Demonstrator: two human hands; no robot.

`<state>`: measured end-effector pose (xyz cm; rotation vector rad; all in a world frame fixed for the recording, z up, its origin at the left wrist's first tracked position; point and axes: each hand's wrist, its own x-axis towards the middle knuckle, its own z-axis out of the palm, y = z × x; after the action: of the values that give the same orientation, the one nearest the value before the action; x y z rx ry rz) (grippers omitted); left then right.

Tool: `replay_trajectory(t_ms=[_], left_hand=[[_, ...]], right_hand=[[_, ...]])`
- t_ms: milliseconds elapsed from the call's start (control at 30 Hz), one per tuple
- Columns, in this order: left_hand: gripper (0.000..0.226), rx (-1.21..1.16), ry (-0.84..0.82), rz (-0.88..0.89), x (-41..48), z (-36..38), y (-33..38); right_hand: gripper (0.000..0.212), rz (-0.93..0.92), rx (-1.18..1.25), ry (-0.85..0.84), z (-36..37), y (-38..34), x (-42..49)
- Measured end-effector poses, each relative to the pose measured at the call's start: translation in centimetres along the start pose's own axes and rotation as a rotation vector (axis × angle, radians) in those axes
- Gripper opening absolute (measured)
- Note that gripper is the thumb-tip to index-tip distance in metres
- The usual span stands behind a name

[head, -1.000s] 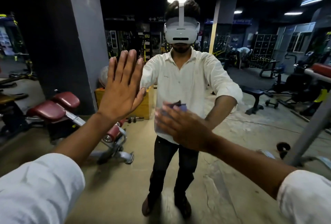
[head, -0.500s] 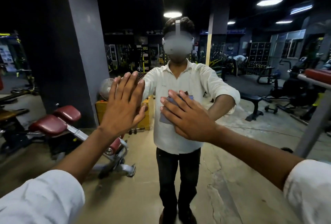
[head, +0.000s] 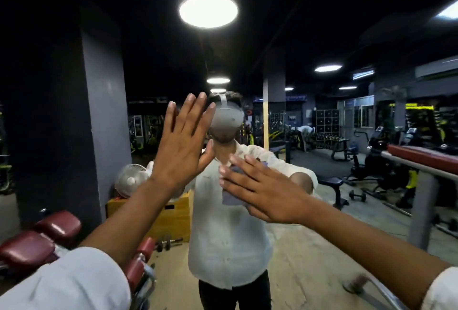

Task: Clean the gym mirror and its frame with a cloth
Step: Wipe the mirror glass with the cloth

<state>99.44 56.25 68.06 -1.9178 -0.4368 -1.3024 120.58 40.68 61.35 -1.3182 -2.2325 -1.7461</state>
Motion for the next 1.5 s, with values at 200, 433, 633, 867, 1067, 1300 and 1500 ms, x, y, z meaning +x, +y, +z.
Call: replay_trajectory(t_ms=[200,433,633,867,1067,1300,1500], left_hand=[[0.078,0.031,0.021,-0.006,-0.3,1.1,0.0],[0.077,0.011,0.043,-0.002,-0.3,1.1,-0.1],[0.08,0.046,0.056,-0.021,0.7,0.9,0.4],[0.079,0.01,0.08,-0.062,1.7,1.5,2.5],[0.082,0.024,0.059,-0.046,2.8,1.3,3.3],[0.078,0.018,0.069,0.029,4.0,2.1,6.6],[0.075,-0.011,0.024,0.126,-0.5,2.4,8.8]], right_hand=[[0.068,0.508,-0.008,0.255,-2.8,8.9,0.1],[0.068,0.142,0.033,0.066,-1.1,3.0,1.6],[0.069,0.495,-0.033,0.251,-3.8,10.9,1.5],[0.067,0.358,0.015,0.18,-2.9,7.8,3.4],[0.071,0.713,0.072,0.334,-3.8,10.3,1.8],[0.074,0.48,-0.037,0.227,-3.8,11.3,-2.5],[0.075,0.448,0.074,0.176,0.3,2.3,-7.0]])
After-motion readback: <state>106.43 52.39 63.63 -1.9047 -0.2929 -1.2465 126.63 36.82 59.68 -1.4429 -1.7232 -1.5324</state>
